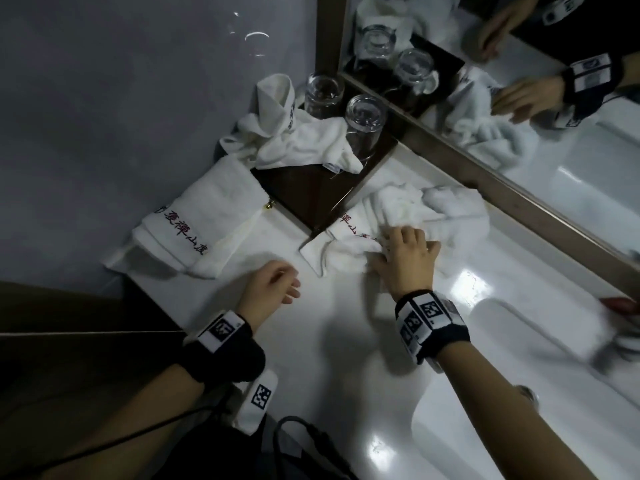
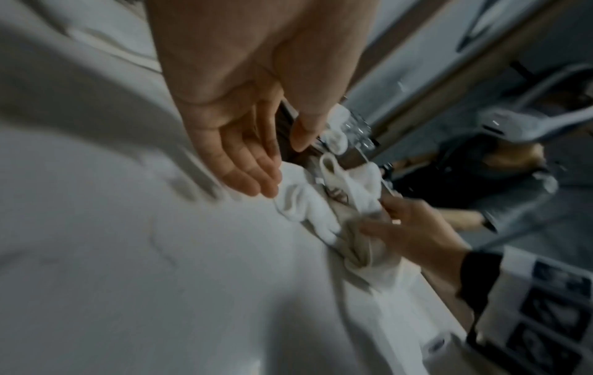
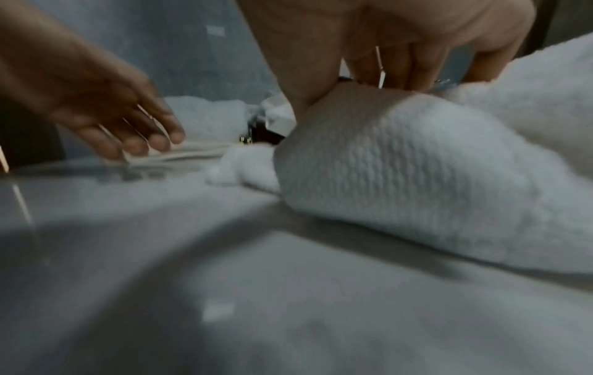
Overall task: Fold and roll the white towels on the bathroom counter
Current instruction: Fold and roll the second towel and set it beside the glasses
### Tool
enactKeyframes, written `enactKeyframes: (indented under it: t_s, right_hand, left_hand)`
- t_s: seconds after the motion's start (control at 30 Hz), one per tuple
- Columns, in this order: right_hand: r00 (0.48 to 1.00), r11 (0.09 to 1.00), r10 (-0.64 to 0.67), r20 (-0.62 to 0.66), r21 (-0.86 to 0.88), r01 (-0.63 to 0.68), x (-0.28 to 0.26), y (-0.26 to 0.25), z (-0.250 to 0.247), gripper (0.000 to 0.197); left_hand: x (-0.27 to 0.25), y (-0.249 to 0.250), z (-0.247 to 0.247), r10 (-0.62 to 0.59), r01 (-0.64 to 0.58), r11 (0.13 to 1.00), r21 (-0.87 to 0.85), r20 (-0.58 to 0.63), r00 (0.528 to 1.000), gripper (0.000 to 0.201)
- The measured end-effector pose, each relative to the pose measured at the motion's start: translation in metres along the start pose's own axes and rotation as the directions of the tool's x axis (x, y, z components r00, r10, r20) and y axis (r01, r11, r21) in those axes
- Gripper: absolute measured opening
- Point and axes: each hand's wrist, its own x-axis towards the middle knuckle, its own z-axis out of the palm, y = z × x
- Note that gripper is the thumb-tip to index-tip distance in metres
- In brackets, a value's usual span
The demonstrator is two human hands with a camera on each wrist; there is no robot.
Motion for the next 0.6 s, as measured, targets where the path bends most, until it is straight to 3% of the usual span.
enactKeyframes:
  t_s: [0.03, 0.07, 0.17, 0.27, 0.4, 0.47, 0.53, 0.6]
  right_hand:
    - [1.0, 1.0, 0.009, 0.015, 0.008, -0.009, -0.003, -0.001, -0.002, 0.042]
    - [0.999, 0.999, 0.013, 0.036, 0.031, -0.014, -0.008, -0.002, -0.005, 0.039]
    - [0.996, 0.98, -0.035, 0.085, 0.201, 0.017, -0.025, -0.007, -0.017, 0.033]
    - [0.984, 0.901, -0.093, 0.154, 0.434, 0.018, -0.042, -0.016, -0.036, 0.02]
    - [0.898, 0.713, -0.279, 0.339, 0.7, -0.043, -0.051, -0.034, -0.062, 0.01]
    - [0.87, 0.603, -0.36, 0.336, 0.795, -0.058, -0.052, -0.04, -0.069, 0.01]
    - [0.9, 0.419, -0.334, 0.28, 0.899, -0.124, -0.053, -0.042, -0.074, 0.007]
    - [0.922, 0.202, -0.28, 0.266, 0.956, -0.214, -0.054, -0.037, -0.075, 0.023]
  left_hand:
    - [-0.002, 0.001, 0.006, 0.044, -0.046, 0.998, 0.045, 0.045, 0.998, 0.005]
    - [-0.004, 0.002, 0.011, 0.091, -0.098, 0.992, 0.081, 0.084, 0.992, 0.016]
    - [-0.008, 0.001, 0.019, 0.235, -0.274, 0.948, 0.161, 0.224, 0.946, 0.072]
    - [-0.016, 0.001, 0.019, 0.256, -0.352, 0.896, 0.271, 0.334, 0.907, 0.114]
    - [-0.031, 0.002, 0.017, 0.241, -0.255, 0.967, -0.011, 0.372, 0.897, 0.111]
    - [-0.038, 0.002, 0.008, 0.227, -0.225, 0.973, -0.046, 0.356, 0.907, 0.103]
    - [-0.044, 0.0, -0.004, 0.259, -0.236, 0.965, -0.112, 0.3, 0.918, 0.079]
    - [-0.051, -0.003, -0.014, 0.252, -0.223, 0.963, -0.148, 0.219, 0.942, 0.057]
